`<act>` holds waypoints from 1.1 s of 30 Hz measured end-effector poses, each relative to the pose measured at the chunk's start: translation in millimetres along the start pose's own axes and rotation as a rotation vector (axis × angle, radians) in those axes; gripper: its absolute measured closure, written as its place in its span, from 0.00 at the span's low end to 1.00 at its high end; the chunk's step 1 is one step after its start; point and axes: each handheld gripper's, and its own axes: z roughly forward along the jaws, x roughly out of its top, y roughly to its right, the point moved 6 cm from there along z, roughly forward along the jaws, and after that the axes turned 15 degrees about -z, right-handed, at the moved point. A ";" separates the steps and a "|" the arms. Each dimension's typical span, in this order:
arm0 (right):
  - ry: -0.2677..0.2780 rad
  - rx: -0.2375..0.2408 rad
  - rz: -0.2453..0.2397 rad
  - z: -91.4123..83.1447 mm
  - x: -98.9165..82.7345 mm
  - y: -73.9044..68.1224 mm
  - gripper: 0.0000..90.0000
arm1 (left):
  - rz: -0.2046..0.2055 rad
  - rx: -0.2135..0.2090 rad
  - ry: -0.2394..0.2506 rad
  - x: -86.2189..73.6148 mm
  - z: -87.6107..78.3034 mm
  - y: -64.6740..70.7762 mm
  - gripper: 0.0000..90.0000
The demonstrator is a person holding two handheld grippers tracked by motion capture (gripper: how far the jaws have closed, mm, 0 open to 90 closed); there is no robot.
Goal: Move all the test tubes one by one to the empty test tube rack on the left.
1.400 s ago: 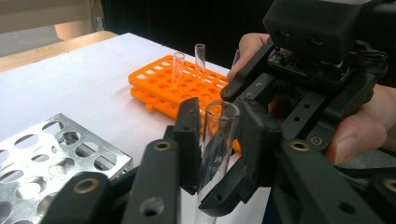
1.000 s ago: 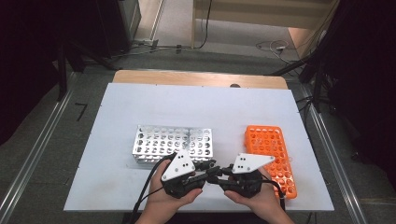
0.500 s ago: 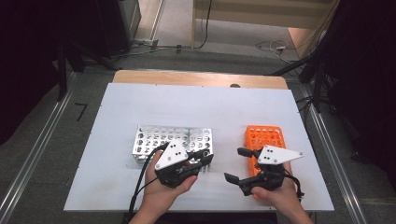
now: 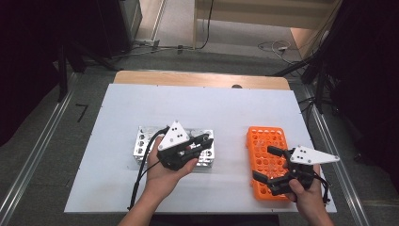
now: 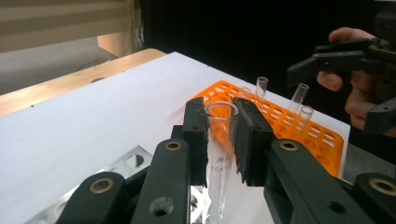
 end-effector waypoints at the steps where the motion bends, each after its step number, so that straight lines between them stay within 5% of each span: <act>1: 0.001 -0.015 0.006 -6.0 -2.8 4.1 0.00 | 0.001 0.006 0.002 2.0 1.8 -2.2 0.85; 15: 0.008 -0.085 0.050 -42.0 -28.9 19.9 0.00 | -0.005 0.050 0.043 24.3 30.5 -30.3 0.85; 33: 0.018 -0.083 0.055 -46.4 -34.8 24.9 0.00 | -0.036 0.118 0.038 20.9 72.9 -60.0 0.85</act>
